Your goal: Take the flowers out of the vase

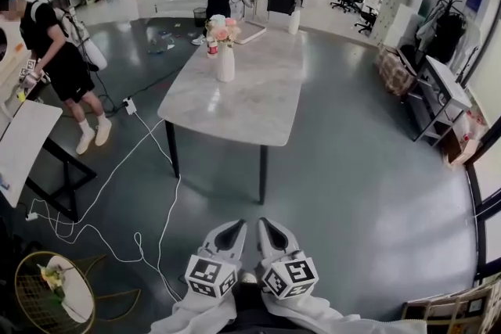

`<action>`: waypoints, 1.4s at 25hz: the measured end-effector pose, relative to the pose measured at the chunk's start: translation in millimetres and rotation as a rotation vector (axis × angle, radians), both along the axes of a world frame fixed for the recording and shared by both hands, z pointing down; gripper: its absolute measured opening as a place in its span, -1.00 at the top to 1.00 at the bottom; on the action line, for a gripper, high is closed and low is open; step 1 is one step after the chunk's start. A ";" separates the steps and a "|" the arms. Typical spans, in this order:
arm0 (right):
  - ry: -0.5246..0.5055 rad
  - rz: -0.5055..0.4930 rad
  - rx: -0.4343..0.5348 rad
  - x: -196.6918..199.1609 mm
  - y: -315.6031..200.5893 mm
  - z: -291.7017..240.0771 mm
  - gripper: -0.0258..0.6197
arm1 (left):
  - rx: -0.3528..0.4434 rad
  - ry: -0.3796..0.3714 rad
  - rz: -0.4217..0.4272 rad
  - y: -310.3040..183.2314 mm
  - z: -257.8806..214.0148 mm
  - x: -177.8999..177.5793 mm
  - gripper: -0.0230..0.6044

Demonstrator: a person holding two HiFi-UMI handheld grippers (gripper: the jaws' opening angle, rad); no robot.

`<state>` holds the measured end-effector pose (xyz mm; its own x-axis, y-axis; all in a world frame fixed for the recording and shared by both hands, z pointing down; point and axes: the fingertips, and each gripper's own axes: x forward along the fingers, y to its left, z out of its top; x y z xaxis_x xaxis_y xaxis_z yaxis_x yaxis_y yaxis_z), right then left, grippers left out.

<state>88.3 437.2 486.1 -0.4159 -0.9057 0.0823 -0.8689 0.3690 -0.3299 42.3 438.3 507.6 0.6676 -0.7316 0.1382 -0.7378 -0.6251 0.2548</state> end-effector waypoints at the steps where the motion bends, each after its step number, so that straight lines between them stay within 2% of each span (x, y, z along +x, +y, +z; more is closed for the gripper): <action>1: 0.001 -0.005 0.000 0.4 -2.2 0.5 0.92 | 0.002 0.000 -0.003 -2.6 0.0 0.7 0.92; 8: 0.009 0.001 0.007 13.1 -31.0 -1.2 0.92 | 0.008 0.002 -0.005 -36.7 -1.9 8.1 0.91; 17: 0.016 0.043 0.008 32.2 -105.4 -4.0 0.92 | 0.009 -0.005 0.028 -110.8 -4.6 22.8 0.91; 26: 0.011 0.053 0.005 23.7 -199.7 -16.1 0.92 | 0.008 -0.016 0.041 -206.0 -17.7 12.8 0.92; 35: 0.026 0.040 -0.002 -8.7 -284.6 -14.8 0.92 | 0.003 -0.010 0.036 -295.4 -17.0 -17.3 0.92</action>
<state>79.6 152.6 471.3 -0.3768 -0.9215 0.0942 -0.8912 0.3329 -0.3080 25.0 142.9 490.7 0.6924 -0.7073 0.1425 -0.7170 -0.6524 0.2456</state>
